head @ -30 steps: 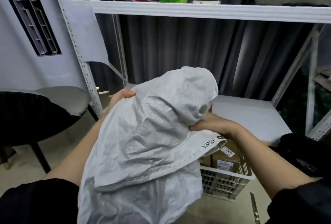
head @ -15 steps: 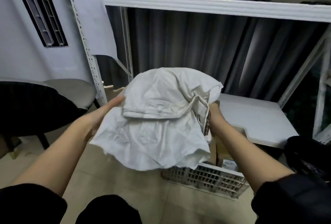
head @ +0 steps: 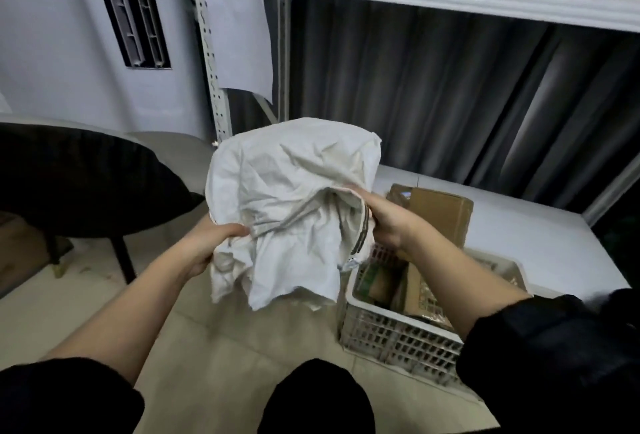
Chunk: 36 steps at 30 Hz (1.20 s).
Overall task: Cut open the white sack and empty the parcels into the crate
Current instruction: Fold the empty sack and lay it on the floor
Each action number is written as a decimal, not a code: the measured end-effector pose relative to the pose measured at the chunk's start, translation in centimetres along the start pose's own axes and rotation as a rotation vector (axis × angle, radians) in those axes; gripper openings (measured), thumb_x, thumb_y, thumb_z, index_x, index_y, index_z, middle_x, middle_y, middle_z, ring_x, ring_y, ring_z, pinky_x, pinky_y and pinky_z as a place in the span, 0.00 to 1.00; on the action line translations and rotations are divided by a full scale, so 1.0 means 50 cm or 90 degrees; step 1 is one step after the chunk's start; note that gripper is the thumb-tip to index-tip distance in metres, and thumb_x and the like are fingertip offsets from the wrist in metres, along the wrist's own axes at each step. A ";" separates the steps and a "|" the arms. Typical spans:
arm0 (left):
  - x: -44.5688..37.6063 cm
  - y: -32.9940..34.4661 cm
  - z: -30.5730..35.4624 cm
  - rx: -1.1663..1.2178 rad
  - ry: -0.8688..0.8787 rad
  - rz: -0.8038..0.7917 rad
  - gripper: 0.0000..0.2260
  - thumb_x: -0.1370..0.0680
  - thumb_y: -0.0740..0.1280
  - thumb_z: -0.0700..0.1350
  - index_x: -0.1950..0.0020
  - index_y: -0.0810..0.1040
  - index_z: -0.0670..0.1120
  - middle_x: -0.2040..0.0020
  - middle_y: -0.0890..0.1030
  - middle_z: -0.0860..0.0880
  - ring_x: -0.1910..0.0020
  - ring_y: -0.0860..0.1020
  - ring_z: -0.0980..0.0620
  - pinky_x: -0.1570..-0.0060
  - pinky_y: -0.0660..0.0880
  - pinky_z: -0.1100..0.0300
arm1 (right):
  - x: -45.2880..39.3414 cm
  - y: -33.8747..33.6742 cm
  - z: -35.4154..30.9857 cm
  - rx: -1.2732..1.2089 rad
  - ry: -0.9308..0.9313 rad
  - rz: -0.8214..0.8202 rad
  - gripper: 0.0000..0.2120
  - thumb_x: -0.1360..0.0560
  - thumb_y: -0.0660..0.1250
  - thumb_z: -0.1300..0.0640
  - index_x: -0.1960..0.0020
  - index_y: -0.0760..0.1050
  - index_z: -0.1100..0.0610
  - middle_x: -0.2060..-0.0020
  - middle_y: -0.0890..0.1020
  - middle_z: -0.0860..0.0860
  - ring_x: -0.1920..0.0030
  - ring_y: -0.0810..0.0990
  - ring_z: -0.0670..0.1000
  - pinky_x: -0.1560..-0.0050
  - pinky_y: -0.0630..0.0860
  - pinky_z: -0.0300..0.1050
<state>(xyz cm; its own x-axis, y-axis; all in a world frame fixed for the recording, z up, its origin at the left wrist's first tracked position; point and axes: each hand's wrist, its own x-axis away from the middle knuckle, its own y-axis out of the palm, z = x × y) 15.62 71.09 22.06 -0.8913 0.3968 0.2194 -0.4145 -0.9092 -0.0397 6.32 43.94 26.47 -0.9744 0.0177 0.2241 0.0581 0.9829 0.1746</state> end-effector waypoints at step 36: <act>-0.574 0.032 -0.631 -0.774 -0.047 0.214 0.26 0.20 0.60 0.47 0.24 0.56 0.61 0.26 0.55 0.40 0.38 0.67 0.35 0.42 0.70 0.43 | -0.659 -0.117 0.540 0.774 -0.133 0.369 0.17 0.23 0.60 0.50 0.36 0.75 0.48 0.33 0.72 0.47 0.31 0.65 0.52 0.34 0.59 0.49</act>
<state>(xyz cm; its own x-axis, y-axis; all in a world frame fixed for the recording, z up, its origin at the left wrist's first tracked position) 34.72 62.24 -15.05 -0.9892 0.1245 0.0768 -0.1057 -0.2455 -0.9636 32.23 42.57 -7.85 -0.8968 0.3992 -0.1909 0.3455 0.3622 -0.8657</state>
